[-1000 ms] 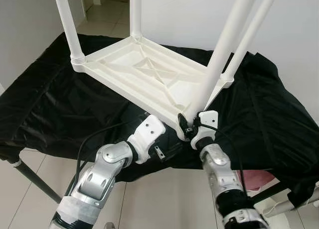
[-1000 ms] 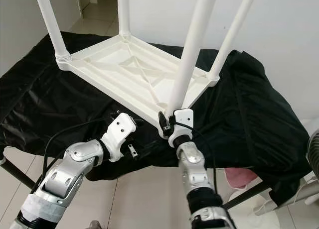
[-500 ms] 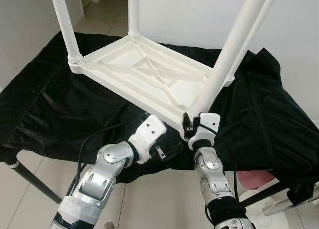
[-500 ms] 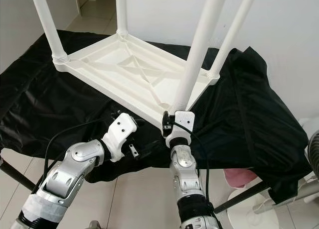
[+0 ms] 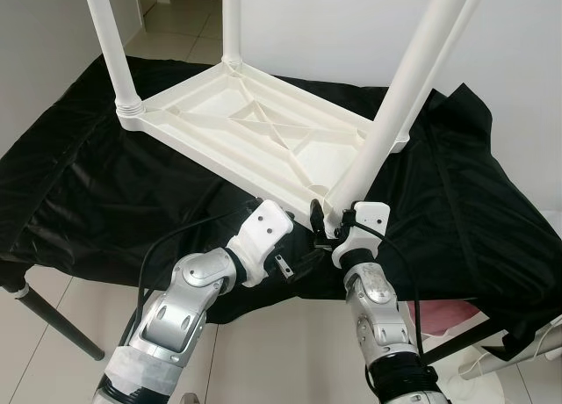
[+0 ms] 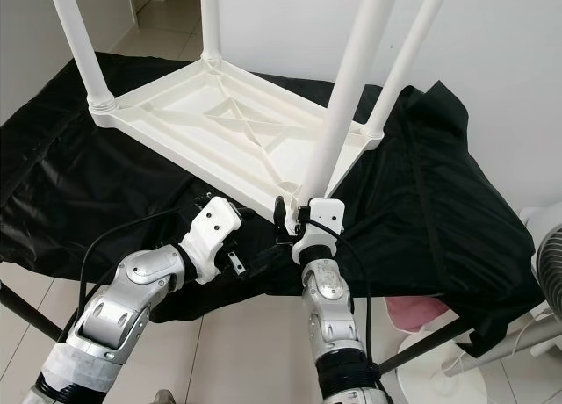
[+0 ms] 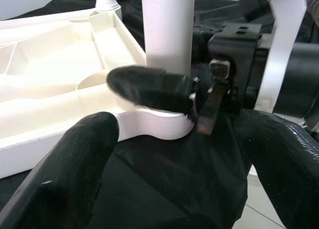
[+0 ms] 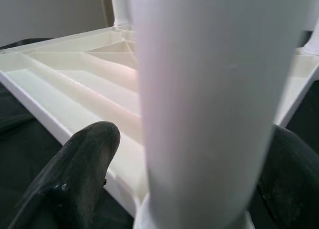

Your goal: Building children table

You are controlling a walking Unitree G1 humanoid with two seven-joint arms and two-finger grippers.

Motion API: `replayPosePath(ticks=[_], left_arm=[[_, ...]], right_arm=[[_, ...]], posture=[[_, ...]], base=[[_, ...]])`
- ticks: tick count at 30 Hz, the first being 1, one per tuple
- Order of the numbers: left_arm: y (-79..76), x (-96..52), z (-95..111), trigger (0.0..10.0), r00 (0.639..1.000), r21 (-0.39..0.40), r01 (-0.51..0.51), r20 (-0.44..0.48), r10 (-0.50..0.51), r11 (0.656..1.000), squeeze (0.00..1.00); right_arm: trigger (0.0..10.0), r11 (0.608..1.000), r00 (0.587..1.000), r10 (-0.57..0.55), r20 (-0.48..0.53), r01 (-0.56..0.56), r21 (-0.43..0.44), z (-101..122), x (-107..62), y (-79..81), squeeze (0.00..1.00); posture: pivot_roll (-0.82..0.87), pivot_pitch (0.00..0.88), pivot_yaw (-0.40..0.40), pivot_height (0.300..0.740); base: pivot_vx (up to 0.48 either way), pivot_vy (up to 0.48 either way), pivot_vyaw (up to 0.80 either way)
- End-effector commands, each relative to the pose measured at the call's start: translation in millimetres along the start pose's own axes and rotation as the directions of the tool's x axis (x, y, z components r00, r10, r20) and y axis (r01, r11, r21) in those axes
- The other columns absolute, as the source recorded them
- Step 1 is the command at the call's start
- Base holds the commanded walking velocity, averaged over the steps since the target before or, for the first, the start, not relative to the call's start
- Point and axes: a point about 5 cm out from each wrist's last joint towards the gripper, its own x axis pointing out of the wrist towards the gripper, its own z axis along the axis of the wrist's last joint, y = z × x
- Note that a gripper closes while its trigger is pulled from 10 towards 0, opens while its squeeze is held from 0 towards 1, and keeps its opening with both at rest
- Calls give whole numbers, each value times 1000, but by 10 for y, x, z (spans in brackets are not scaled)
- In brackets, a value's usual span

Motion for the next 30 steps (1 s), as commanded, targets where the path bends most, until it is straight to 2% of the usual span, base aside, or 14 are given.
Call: replayPosePath(ticks=[1,2,3,9,11,16,18,19,21,26,27,28,29,30], left_arm=[[22,12,-3,10000,997,2,-72,-4,72,997,0],[21,7,-5,10000,998,1,-61,-6,61,998,0],[16,0,-7,10000,999,-1,-47,-5,47,999,0],[11,0,-17,10000,1000,-7,-25,-6,25,1000,0],[1,10,-18,10000,1000,-13,-19,-6,19,1000,0],[-6,22,-11,10000,1000,-15,-16,-3,16,1000,0],[-7,29,-4,10000,1000,-14,-12,-1,12,1000,0],[-7,29,-4,10000,1000,-14,-12,-1,12,1000,0],[1,27,-4,10000,1000,-10,-12,-2,12,1000,0],[0,32,4,10000,1000,-10,-10,0,10,1000,0],[-6,35,8,10000,1000,-11,-8,1,8,1000,0],[-6,35,8,10000,1000,-11,-8,1,8,1000,0],[-6,36,8,10000,1000,-11,-7,1,7,1000,0],[-6,36,8,10000,1000,-11,-7,1,7,1000,0]], right_arm=[[10000,1000,1000,21,-5,-21,-2,-10,-38,-48,1000],[10000,999,999,49,0,-49,-3,8,-47,-81,408],[10000,997,997,79,5,-79,-3,26,-55,-117,0],[10000,986,986,164,2,-164,-16,54,-48,-203,0],[10000,974,974,227,-10,-227,-18,56,-23,-240,0],[10000,955,955,294,-39,-295,-27,33,6,-257,0],[10000,921,920,384,-77,-387,-34,12,54,-243,0],[10000,921,920,384,-77,-387,-34,12,54,-243,0],[10000,896,895,435,-101,-442,-53,25,148,-257,0],[10000,886,885,451,-114,-460,-63,36,238,-290,0],[4706,883,883,455,-118,-464,-68,42,263,-306,0],[4706,883,883,455,-118,-464,-68,42,263,-306,0],[0,882,881,456,-126,-466,-69,38,284,-334,0],[0,882,881,456,-126,-466,-69,38,284,-334,0]], posture=[[78,1,-114,740],[76,0,-114,740],[73,0,-115,740],[69,0,-117,740],[69,0,-118,740],[71,0,-117,740],[73,0,-117,740],[73,0,-117,740],[73,0,-116,740],[75,0,-114,740],[75,0,-114,740],[75,0,-114,740],[79,0,-113,740],[79,0,-113,740]], base=[[0,0,0],[0,0,0],[0,0,0],[0,0,0],[0,0,0],[0,0,0],[0,0,0],[0,0,0],[0,0,0],[0,0,0],[0,0,0],[0,0,0],[0,0,0],[0,0,0]])
